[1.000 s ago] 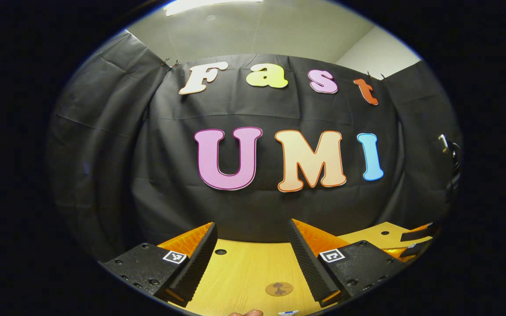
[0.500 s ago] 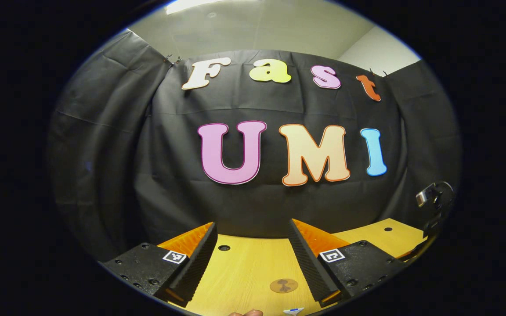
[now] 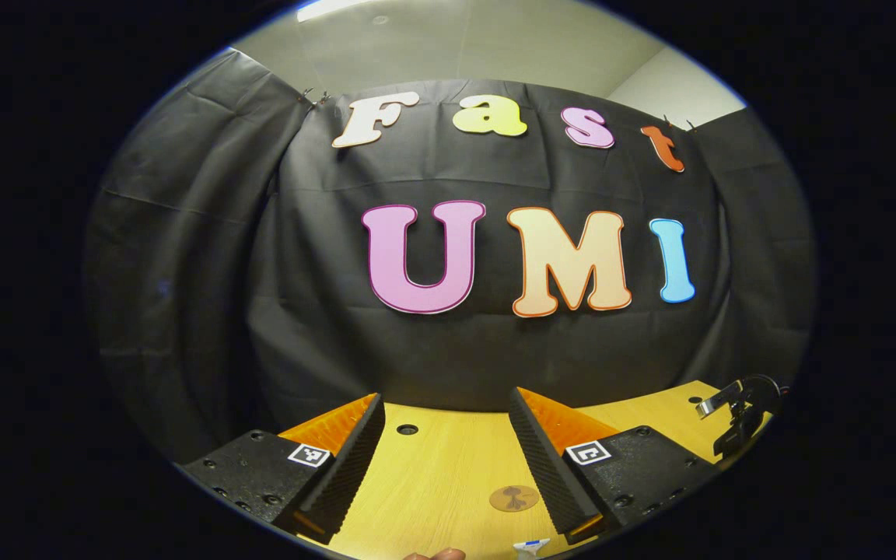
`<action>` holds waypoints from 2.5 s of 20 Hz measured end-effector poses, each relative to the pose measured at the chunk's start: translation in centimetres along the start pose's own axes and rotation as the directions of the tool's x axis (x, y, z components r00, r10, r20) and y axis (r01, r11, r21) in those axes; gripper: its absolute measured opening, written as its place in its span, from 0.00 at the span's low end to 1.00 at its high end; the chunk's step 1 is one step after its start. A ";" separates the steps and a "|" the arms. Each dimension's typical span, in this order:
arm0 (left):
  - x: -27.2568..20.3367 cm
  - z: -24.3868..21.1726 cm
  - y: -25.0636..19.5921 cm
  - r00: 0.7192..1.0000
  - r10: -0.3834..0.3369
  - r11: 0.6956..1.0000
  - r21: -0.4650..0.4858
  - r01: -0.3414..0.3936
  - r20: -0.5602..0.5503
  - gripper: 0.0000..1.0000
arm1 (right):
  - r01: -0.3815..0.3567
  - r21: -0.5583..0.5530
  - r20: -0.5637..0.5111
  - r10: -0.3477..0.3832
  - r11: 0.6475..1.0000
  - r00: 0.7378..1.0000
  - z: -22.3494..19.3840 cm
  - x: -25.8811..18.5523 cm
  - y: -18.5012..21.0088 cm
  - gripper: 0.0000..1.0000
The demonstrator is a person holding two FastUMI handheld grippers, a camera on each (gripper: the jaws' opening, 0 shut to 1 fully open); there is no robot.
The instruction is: Put the toothbrush and toothpaste on the desktop into the cup, then pick up the cup and place it on the coaster on the desktop.
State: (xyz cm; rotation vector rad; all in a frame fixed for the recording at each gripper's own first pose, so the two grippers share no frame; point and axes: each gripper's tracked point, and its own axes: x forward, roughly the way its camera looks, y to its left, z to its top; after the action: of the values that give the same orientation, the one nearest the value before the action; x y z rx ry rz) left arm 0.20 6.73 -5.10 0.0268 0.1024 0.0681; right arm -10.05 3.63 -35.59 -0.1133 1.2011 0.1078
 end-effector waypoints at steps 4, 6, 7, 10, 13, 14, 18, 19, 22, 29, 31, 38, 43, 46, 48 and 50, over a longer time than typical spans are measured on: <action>0.2 -0.7 0.4 1.000 0.001 1.000 0.004 -0.001 -0.017 0.94 | -0.008 -0.014 -0.063 0.007 1.000 0.998 -1.2 1.4 0.8 0.94; 0.2 -1.0 0.5 1.000 -0.003 1.000 0.008 0.003 -0.022 0.93 | -0.011 -0.016 -0.098 0.010 1.000 0.995 -1.8 2.1 1.0 0.97; 0.3 -1.1 0.4 1.000 -0.006 1.000 0.006 0.006 -0.027 0.94 | -0.013 -0.012 -0.115 0.012 1.000 0.993 -2.1 2.3 1.1 0.97; 0.3 -1.6 0.6 0.999 -0.008 1.000 0.000 0.008 -0.041 0.93 | -0.005 -0.005 -0.140 0.004 1.000 0.990 -2.6 3.0 1.0 0.94; 0.5 -1.7 0.9 0.999 -0.009 1.000 0.002 0.009 -0.044 0.94 | -0.018 -0.002 -0.170 0.018 1.000 0.985 -3.1 3.3 1.2 0.96; 0.5 -1.8 0.9 0.999 -0.010 1.000 0.000 0.010 -0.044 0.94 | -0.014 -0.006 -0.177 0.012 1.000 0.984 -3.2 3.2 1.1 0.95; 0.5 -1.9 1.0 0.999 -0.010 1.000 -0.002 0.010 -0.050 0.94 | 0.006 -0.043 -0.180 -0.013 0.999 0.984 -3.2 3.6 0.7 0.85; 0.6 -1.9 1.1 0.999 -0.009 1.000 -0.004 0.009 -0.051 0.94 | 0.005 -0.044 -0.188 -0.013 0.999 0.982 -3.2 3.6 0.7 0.77; 0.4 -2.2 0.7 0.998 -0.018 1.000 -0.013 0.017 -0.056 0.94 | -0.002 -0.045 -0.186 -0.007 0.999 0.982 -3.1 3.6 0.7 0.63; 0.3 -2.3 -0.6 0.997 -0.046 0.999 -0.013 0.045 -0.062 0.94 | -0.062 -0.028 -0.210 0.055 0.998 0.976 -3.2 3.6 0.7 0.10; 0.1 -2.8 -1.2 0.995 -0.063 0.998 -0.011 0.062 -0.075 0.94 | -0.073 -0.029 -0.208 0.065 0.997 0.976 -3.2 3.8 0.8 0.10; -1.4 -9.1 -5.9 0.947 -0.198 0.980 -0.055 0.190 -0.254 0.94 | -0.082 -0.031 -0.168 0.076 0.996 0.983 -3.0 3.7 0.8 0.10; -2.9 -14.3 -8.1 0.881 -0.243 0.970 -0.096 0.223 -0.406 0.95 | -0.090 -0.047 -0.156 0.082 0.995 0.984 -2.9 3.7 0.8 0.10; -4.1 -17.6 -8.9 0.822 -0.254 0.967 -0.125 0.221 -0.509 0.94 | -0.097 -0.061 -0.148 0.087 0.993 0.985 -2.9 3.6 0.8 0.10; -5.1 -19.6 -9.3 0.784 -0.256 0.966 -0.128 0.224 -0.566 0.95 | -0.106 -0.062 -0.147 0.096 0.992 0.985 -2.9 3.6 0.8 0.10; -6.1 -21.5 -9.7 0.747 -0.258 0.965 -0.126 0.230 -0.613 0.95 | -0.113 -0.065 -0.144 0.103 0.991 0.984 -2.9 3.6 0.7 0.10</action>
State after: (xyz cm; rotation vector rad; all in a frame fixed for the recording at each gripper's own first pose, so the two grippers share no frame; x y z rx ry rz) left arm -7.40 -2.90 -26.12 -0.0549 0.7795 -0.1909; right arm -11.52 4.03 -40.03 -0.1207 1.3445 0.2423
